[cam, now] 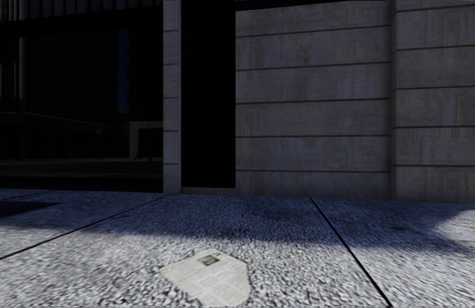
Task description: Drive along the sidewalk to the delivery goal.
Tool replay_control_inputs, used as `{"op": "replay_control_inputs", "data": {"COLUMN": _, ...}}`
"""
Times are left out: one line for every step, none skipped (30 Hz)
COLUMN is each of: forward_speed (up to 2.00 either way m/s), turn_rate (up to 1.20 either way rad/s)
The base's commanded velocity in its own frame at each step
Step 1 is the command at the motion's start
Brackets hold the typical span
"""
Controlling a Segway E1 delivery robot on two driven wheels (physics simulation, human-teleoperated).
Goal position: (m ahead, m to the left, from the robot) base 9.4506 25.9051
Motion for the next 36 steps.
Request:
{"op": "replay_control_inputs", "data": {"forward_speed": 1.38, "turn_rate": 0.33}}
{"op": "replay_control_inputs", "data": {"forward_speed": 1.38, "turn_rate": 0.35}}
{"op": "replay_control_inputs", "data": {"forward_speed": 1.38, "turn_rate": 0.35}}
{"op": "replay_control_inputs", "data": {"forward_speed": 1.38, "turn_rate": 0.35}}
{"op": "replay_control_inputs", "data": {"forward_speed": 1.38, "turn_rate": 0.35}}
{"op": "replay_control_inputs", "data": {"forward_speed": 1.38, "turn_rate": 0.35}}
{"op": "replay_control_inputs", "data": {"forward_speed": 1.38, "turn_rate": 0.35}}
{"op": "replay_control_inputs", "data": {"forward_speed": 1.37, "turn_rate": 0.35}}
{"op": "replay_control_inputs", "data": {"forward_speed": 1.37, "turn_rate": 0.35}}
{"op": "replay_control_inputs", "data": {"forward_speed": 1.37, "turn_rate": 0.35}}
{"op": "replay_control_inputs", "data": {"forward_speed": 1.37, "turn_rate": 0.35}}
{"op": "replay_control_inputs", "data": {"forward_speed": 1.37, "turn_rate": 0.35}}
{"op": "replay_control_inputs", "data": {"forward_speed": 1.37, "turn_rate": 0.35}}
{"op": "replay_control_inputs", "data": {"forward_speed": 1.37, "turn_rate": 0.35}}
{"op": "replay_control_inputs", "data": {"forward_speed": 1.37, "turn_rate": 0.35}}
{"op": "replay_control_inputs", "data": {"forward_speed": 1.37, "turn_rate": 0.35}}
{"op": "replay_control_inputs", "data": {"forward_speed": 1.36, "turn_rate": 0.35}}
{"op": "replay_control_inputs", "data": {"forward_speed": 1.35, "turn_rate": 0.35}}
{"op": "replay_control_inputs", "data": {"forward_speed": 1.35, "turn_rate": 0.35}}
{"op": "replay_control_inputs", "data": {"forward_speed": 1.35, "turn_rate": 0.37}}
{"op": "replay_control_inputs", "data": {"forward_speed": 1.33, "turn_rate": 0.39}}
{"op": "replay_control_inputs", "data": {"forward_speed": 1.33, "turn_rate": 0.39}}
{"op": "replay_control_inputs", "data": {"forward_speed": 1.31, "turn_rate": 0.44}}
{"op": "replay_control_inputs", "data": {"forward_speed": 1.28, "turn_rate": 0.46}}
{"op": "replay_control_inputs", "data": {"forward_speed": 1.27, "turn_rate": 0.47}}
{"op": "replay_control_inputs", "data": {"forward_speed": 1.25, "turn_rate": 0.47}}
{"op": "replay_control_inputs", "data": {"forward_speed": 1.23, "turn_rate": 0.47}}
{"op": "replay_control_inputs", "data": {"forward_speed": 1.23, "turn_rate": 0.47}}
{"op": "replay_control_inputs", "data": {"forward_speed": 1.22, "turn_rate": 0.47}}
{"op": "replay_control_inputs", "data": {"forward_speed": 1.21, "turn_rate": 0.47}}
{"op": "replay_control_inputs", "data": {"forward_speed": 1.19, "turn_rate": 0.48}}
{"op": "replay_control_inputs", "data": {"forward_speed": 1.18, "turn_rate": 0.49}}
{"op": "replay_control_inputs", "data": {"forward_speed": 1.18, "turn_rate": 0.49}}
{"op": "replay_control_inputs", "data": {"forward_speed": 1.17, "turn_rate": 0.50}}
{"op": "replay_control_inputs", "data": {"forward_speed": 1.17, "turn_rate": 0.54}}
{"op": "replay_control_inputs", "data": {"forward_speed": 1.17, "turn_rate": 0.57}}
